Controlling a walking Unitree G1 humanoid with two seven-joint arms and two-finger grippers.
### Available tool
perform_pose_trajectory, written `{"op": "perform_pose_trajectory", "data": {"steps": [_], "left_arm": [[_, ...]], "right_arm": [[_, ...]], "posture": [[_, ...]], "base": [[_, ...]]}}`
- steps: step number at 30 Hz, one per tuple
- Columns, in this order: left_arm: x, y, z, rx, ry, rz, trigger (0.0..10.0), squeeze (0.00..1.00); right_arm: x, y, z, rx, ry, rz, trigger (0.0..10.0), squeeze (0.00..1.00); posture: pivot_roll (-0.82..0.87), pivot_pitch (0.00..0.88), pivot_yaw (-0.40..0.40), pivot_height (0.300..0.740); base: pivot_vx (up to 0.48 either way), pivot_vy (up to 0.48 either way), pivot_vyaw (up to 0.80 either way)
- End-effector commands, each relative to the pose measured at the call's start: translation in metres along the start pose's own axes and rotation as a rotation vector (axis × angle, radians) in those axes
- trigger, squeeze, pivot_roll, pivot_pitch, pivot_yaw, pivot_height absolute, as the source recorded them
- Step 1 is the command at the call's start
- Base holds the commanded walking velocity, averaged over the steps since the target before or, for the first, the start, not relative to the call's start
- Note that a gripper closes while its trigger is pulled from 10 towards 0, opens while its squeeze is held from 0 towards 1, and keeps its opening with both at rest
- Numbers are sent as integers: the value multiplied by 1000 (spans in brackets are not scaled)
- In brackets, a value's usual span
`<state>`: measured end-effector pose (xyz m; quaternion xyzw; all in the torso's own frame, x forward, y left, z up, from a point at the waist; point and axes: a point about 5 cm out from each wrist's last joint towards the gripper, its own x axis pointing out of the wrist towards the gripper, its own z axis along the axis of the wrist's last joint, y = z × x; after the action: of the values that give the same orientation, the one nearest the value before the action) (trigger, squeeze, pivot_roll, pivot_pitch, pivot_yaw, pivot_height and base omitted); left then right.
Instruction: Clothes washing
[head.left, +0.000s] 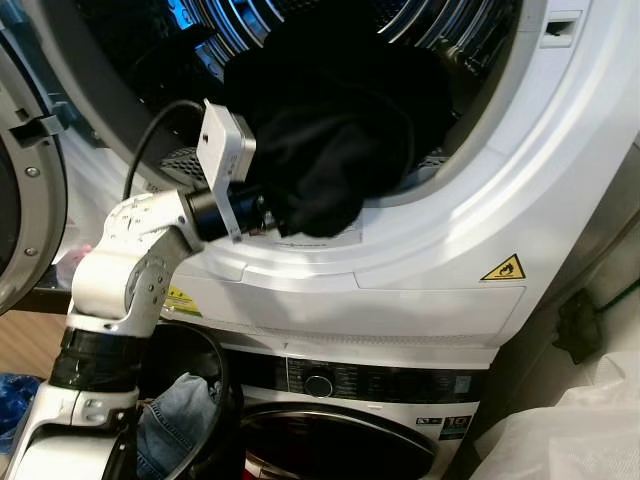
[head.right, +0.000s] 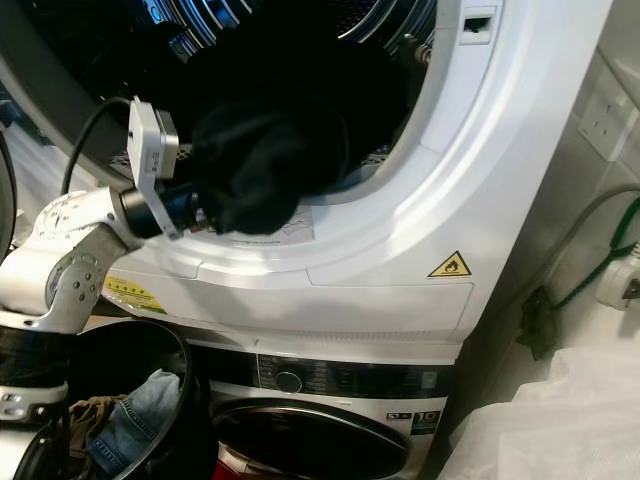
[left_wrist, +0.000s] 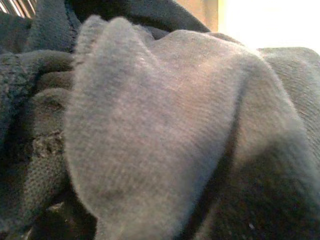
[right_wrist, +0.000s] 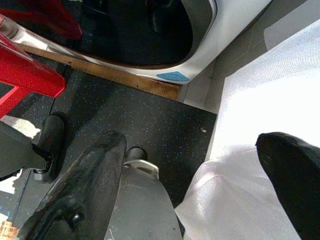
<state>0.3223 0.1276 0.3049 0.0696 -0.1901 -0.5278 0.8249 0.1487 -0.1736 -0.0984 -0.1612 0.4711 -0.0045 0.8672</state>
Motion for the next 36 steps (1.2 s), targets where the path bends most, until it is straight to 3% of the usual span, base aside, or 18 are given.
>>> {"op": "perform_pose_trajectory", "data": {"steps": [1,2,3,4,5,6,8,10,12,14,18,23,27,31,32,33,35,36], "left_arm": [[4,6,18,75,-33,-15,10000,0],[6,9,23,85,-46,-20,10000,0],[12,37,37,139,-103,80,10000,0],[16,66,52,161,-159,247,10000,0],[17,82,62,165,-197,358,10000,0],[8,108,80,173,-245,661,10000,0],[5,111,78,169,-208,668,10000,0],[11,104,67,178,-114,563,10000,0],[24,83,33,202,72,302,10000,0],[32,62,12,191,104,106,10000,0],[36,52,3,147,82,-5,10000,0],[26,29,18,96,17,-251,10000,0],[22,19,40,63,-104,-321,10000,0],[26,30,53,78,-167,-260,10000,0],[29,40,54,113,-164,-180,10000,0],[31,74,67,194,-191,174,10000,0],[13,114,93,186,-294,699,10000,0],[10,117,94,174,-302,735,10000,0]], "right_arm": [[0,4,0,-16,3,18,10000,0],[0,4,0,-18,3,19,10000,0],[0,4,1,-27,0,24,10000,0],[0,4,3,-34,-4,27,10000,0],[1,4,4,-39,-6,30,10000,0],[1,3,6,-43,-12,29,10000,0],[2,3,10,-35,-20,24,10000,0],[2,3,11,-21,-27,17,10000,0],[2,2,11,-4,-27,12,10000,0],[0,5,5,-15,-15,19,10000,0],[-1,5,-2,-22,1,22,10000,0],[0,0,-1,-19,1,12,10000,0],[1,0,2,-17,-4,10,10000,0],[1,2,7,-21,-13,20,10000,0],[1,2,7,-22,-13,21,10000,0],[2,2,8,-31,-15,27,10000,0],[2,2,11,-36,-21,29,10000,0],[2,2,11,-36,-21,28,10000,0]], "posture": [[100,0,94,740],[100,0,94,740],[117,0,84,740],[118,0,84,740],[118,0,84,740],[105,0,86,740],[90,0,92,740],[67,0,99,740],[67,0,98,740],[78,0,90,740],[76,0,88,740],[77,0,85,740],[86,0,84,740],[96,0,79,740],[107,0,75,740],[115,0,73,740],[115,0,74,740],[113,0,78,740]], "base": [[0,0,0],[0,0,0],[0,0,0],[0,0,0],[0,0,0],[0,0,0],[0,0,0],[0,0,0],[0,0,0],[0,0,0],[0,0,0],[0,0,0],[0,0,0],[0,0,0],[0,0,0],[0,0,0],[0,0,0],[0,0,0]]}}
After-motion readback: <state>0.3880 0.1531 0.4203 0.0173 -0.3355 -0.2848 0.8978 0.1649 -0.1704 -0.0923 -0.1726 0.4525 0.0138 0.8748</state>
